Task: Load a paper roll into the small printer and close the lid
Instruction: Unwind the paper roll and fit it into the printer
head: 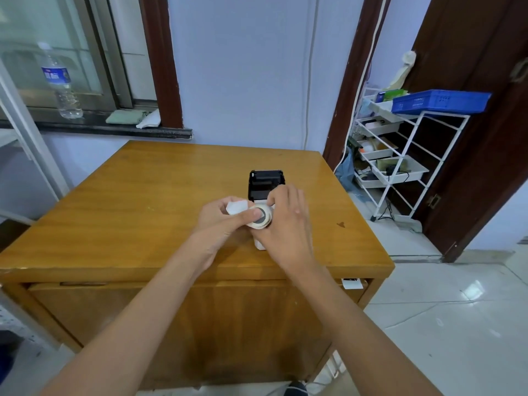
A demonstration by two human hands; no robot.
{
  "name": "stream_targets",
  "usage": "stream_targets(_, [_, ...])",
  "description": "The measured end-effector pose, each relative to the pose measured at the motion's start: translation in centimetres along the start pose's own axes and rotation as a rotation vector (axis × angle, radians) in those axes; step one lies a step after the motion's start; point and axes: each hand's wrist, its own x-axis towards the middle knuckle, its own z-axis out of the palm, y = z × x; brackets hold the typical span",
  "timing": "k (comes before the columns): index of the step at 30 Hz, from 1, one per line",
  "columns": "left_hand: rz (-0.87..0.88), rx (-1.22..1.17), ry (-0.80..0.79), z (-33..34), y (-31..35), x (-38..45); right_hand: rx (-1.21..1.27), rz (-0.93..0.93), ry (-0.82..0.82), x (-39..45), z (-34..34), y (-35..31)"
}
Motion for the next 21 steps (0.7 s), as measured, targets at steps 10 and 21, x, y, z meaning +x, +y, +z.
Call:
stream_targets(10, [-0.015, 0.744, -0.552, -0.2, 9.1, 0.6, 0.150, -0.264, -0.533, 2.5, -8.8, 1.5])
stream_targets(21, [-0.056, 0.791, -0.671, 1.6, 10.3, 0.6, 0.436, -0.104, -0.384, 2.9, -9.7, 1.5])
